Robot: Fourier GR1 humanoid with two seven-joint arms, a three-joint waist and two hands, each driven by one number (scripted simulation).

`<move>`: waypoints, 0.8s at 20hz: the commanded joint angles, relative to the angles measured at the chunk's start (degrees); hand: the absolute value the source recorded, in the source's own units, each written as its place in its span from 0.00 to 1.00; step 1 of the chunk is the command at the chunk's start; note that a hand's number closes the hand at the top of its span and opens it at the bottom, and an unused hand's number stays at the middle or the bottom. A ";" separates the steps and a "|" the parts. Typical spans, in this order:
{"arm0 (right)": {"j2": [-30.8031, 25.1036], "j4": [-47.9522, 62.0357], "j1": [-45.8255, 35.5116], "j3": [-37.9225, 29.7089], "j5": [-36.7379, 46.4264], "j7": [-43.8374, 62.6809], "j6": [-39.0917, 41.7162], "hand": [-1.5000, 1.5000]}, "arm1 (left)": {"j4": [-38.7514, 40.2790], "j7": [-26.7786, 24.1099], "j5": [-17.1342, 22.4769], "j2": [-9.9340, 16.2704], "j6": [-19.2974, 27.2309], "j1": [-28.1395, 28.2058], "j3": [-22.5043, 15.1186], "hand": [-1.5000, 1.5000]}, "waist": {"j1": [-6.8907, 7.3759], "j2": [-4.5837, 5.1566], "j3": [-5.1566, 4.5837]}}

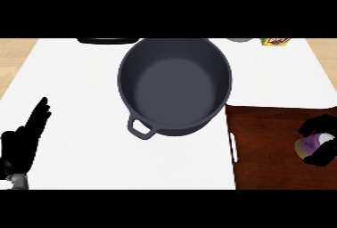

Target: Pick the can from the tray and place it in the pot

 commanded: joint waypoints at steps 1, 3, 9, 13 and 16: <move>3.43 -1.32 -0.87 0.69 2.39 0.41 -1.69 1.00 | 0.03 1.62 -1.03 -0.19 -0.07 -1.48 0.96 0.50 | -0.12 0.19 0.34; 1.61 -1.73 -0.68 -0.62 2.47 -1.11 1.89 1.00 | 2.91 -1.47 -2.06 -1.74 -0.01 -0.83 0.91 0.50 | -0.19 0.19 0.33; 25.30 -11.60 -8.54 15.02 8.26 10.80 -5.74 1.00 | 0.46 0.88 -1.58 -1.48 -1.50 -2.41 -1.35 0.50 | 4.48 0.29 0.14; 35.35 -10.73 -14.80 23.72 10.52 18.94 -10.27 1.00 | 0.96 0.83 -1.55 -1.09 -3.30 -5.05 -2.87 0.50 | 7.83 1.02 0.17; 35.68 -9.72 -18.92 30.55 8.50 27.13 -14.27 1.00 | 1.29 0.94 -1.73 -1.28 -4.01 -5.37 -3.80 0.50 | 8.59 0.88 0.22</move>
